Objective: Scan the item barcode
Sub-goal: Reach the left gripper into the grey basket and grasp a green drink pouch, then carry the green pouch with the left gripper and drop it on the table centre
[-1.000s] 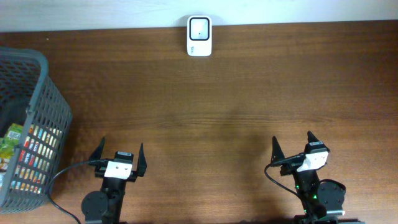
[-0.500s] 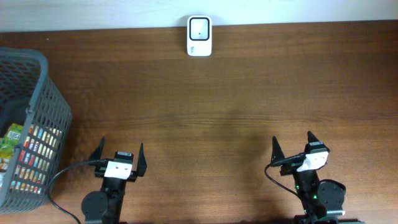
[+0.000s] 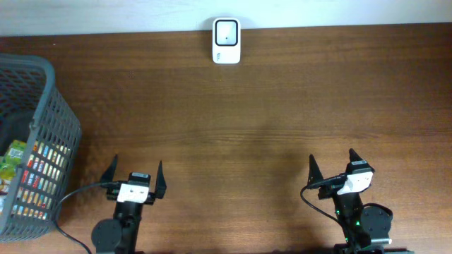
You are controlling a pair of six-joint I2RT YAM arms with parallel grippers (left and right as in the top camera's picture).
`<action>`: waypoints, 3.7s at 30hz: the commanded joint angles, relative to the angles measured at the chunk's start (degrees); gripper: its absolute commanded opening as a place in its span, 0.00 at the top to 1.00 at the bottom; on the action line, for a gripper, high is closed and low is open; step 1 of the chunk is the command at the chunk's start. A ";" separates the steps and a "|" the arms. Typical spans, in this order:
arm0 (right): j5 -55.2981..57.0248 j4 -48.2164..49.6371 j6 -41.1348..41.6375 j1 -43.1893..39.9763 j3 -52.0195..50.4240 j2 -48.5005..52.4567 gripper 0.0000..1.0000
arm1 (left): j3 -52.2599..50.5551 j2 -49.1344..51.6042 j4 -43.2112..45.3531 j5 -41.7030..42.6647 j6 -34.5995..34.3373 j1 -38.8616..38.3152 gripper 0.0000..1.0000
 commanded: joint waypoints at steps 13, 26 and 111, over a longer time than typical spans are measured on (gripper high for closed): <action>-0.09 -0.07 0.55 -0.31 -0.42 0.15 0.01 | 48.92 47.50 -9.42 3.63 -6.64 0.35 0.01; -0.09 -0.07 0.55 -0.31 -0.42 0.15 0.01 | 93.50 74.53 -44.30 4.07 -6.64 0.35 0.01; -0.09 -0.07 0.55 -0.31 -0.42 0.15 0.01 | 85.24 111.49 -40.28 -1.29 -34.42 -24.17 0.05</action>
